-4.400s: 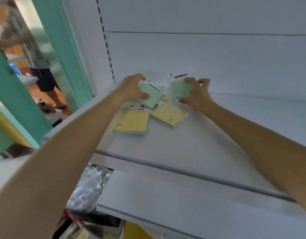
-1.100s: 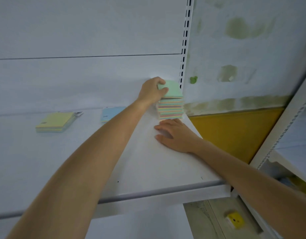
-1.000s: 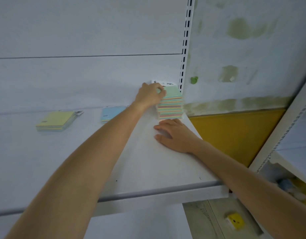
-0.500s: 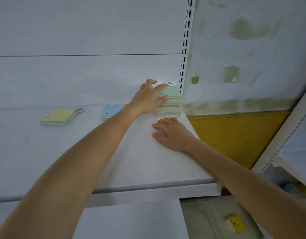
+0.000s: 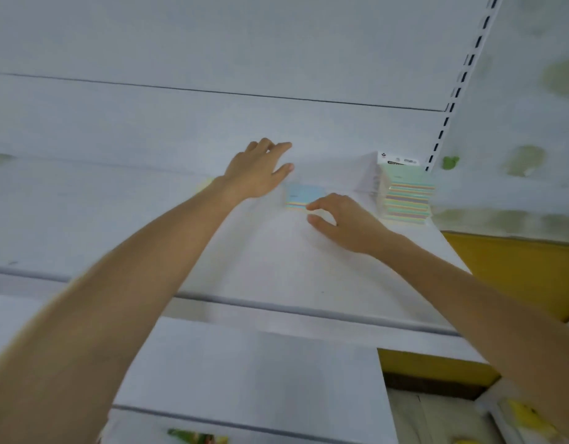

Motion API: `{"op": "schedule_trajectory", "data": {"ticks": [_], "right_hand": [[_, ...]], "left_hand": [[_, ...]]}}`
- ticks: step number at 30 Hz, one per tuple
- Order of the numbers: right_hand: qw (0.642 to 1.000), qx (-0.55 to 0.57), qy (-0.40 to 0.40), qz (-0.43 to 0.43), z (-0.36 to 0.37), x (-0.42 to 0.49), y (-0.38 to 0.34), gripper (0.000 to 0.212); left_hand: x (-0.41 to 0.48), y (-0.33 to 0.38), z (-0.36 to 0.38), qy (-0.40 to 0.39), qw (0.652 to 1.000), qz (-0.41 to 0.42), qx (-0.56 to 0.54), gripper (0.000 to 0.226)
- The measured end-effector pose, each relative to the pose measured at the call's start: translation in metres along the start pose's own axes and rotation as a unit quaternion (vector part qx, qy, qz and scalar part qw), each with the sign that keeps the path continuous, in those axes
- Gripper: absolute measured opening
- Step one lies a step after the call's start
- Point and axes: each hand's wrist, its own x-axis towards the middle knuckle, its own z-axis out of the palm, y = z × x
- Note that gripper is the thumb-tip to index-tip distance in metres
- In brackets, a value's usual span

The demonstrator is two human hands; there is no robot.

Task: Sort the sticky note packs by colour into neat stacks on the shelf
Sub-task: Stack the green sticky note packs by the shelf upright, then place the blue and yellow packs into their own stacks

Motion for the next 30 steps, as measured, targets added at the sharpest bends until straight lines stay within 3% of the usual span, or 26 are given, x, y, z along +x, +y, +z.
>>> {"op": "schedule_trajectory", "data": {"ticks": [5, 19, 25, 30], "right_hand": [[0.997, 0.017, -0.022, -0.068, 0.039, 0.029, -0.101, 0.038], [0.963, -0.001, -0.105, -0.246, 0.140, 0.152, -0.340, 0.039], [0.956, 0.002, -0.105, -0.275, 0.173, 0.239, -0.406, 0.039], [0.965, 0.034, -0.104, -0.239, 0.205, 0.317, -0.452, 0.040]], "left_hand": [[-0.055, -0.091, -0.043, 0.001, 0.999, -0.024, 0.032, 0.051], [-0.202, -0.356, -0.101, 0.065, 0.975, -0.207, 0.041, 0.048], [-0.218, -0.462, -0.124, 0.063, 0.960, -0.267, 0.059, 0.045], [-0.222, -0.547, -0.142, 0.052, 0.951, -0.296, 0.080, 0.044]]}}
